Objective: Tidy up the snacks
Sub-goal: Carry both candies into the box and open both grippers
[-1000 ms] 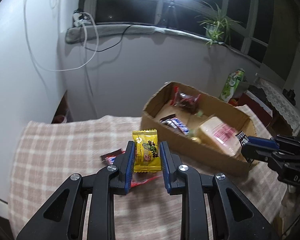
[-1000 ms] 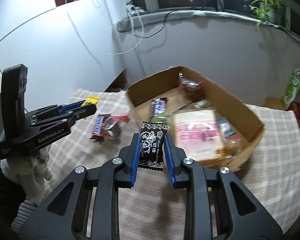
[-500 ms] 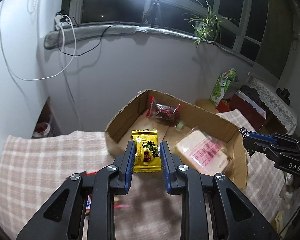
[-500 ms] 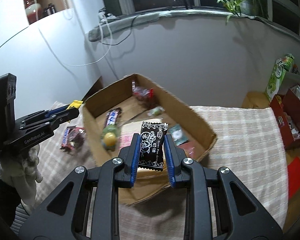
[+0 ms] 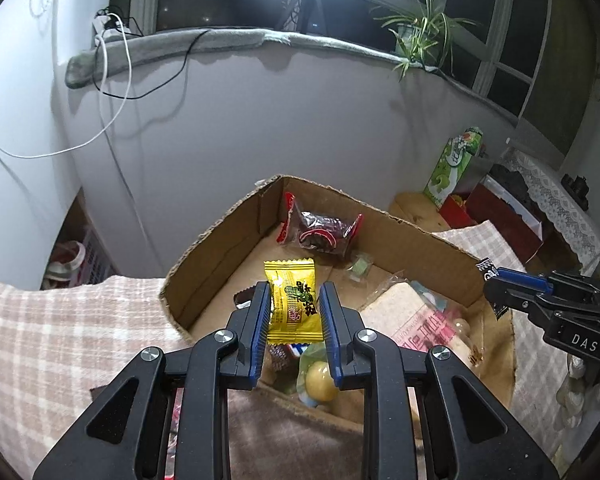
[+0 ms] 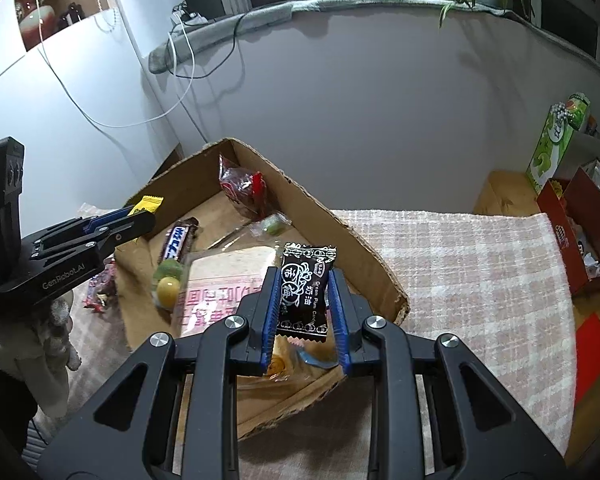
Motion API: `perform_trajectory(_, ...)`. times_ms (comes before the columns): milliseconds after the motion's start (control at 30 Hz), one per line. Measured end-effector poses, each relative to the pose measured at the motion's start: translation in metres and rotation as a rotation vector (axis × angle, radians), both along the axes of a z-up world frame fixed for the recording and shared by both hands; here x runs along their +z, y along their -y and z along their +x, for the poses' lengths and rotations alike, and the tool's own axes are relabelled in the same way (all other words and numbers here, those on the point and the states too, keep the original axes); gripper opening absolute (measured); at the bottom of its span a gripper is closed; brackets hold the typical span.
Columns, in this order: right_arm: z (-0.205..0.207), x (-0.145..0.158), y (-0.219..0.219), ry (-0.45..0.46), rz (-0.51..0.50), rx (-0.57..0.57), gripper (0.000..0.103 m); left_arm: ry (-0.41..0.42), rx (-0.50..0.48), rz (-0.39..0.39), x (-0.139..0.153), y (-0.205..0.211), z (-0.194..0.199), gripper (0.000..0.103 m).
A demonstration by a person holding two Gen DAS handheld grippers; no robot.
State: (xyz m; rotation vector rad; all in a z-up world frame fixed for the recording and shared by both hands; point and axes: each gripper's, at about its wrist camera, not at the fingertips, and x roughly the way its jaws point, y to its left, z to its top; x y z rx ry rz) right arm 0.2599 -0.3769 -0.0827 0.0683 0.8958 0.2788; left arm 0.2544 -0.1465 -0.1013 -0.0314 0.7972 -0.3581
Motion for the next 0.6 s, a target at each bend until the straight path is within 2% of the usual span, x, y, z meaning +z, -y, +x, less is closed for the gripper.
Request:
perform_trajectory(233,0.0063,-0.0079,-0.0011,-0.015,-0.004,0.006,0.025,-0.010,0.004,0.012,-0.0065,0.0053,0.0091,0.023)
perform_trajectory(600,0.0053,-0.0039,-0.0064,-0.005,-0.023,0.014,0.025,-0.002,-0.007,0.026,-0.0053,0.0107,0.0088,0.024)
